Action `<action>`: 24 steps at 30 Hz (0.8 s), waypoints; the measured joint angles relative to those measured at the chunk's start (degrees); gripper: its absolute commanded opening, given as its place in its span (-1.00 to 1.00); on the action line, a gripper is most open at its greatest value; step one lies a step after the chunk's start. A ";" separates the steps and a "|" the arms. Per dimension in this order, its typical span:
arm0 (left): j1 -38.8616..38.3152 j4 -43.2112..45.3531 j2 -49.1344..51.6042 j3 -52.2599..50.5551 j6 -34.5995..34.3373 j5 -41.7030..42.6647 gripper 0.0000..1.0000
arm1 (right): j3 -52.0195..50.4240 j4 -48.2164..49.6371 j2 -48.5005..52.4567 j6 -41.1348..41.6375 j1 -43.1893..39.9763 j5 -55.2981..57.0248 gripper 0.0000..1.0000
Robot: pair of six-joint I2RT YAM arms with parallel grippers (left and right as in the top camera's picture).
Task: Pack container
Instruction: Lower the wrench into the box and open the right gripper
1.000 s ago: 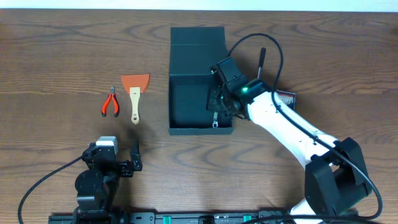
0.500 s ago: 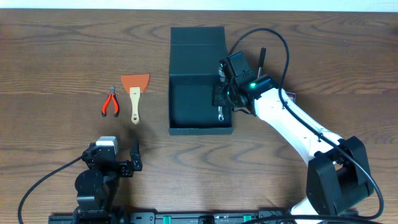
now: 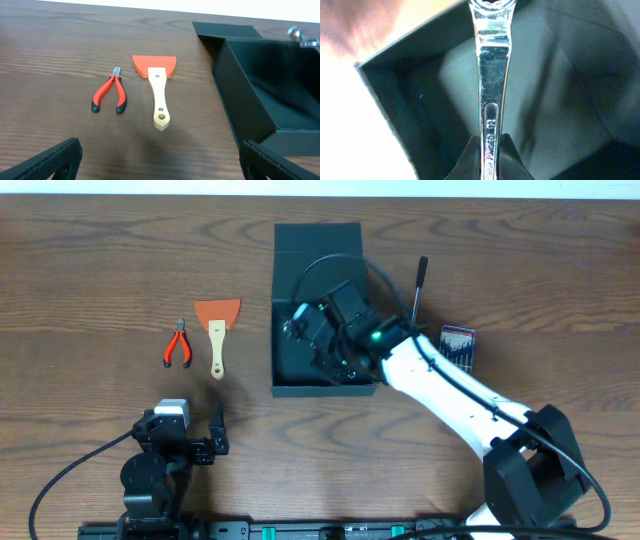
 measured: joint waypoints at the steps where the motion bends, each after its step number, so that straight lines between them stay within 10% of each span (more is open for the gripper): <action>1: 0.00 0.00 0.00 0.00 0.00 0.00 0.97 | 0.00 -0.31 0.00 -1.36 0.39 0.39 -0.98; 24: 0.00 -0.02 0.00 0.00 0.02 0.02 0.97 | 0.00 -9.42 0.02 -22.43 2.54 12.07 -0.98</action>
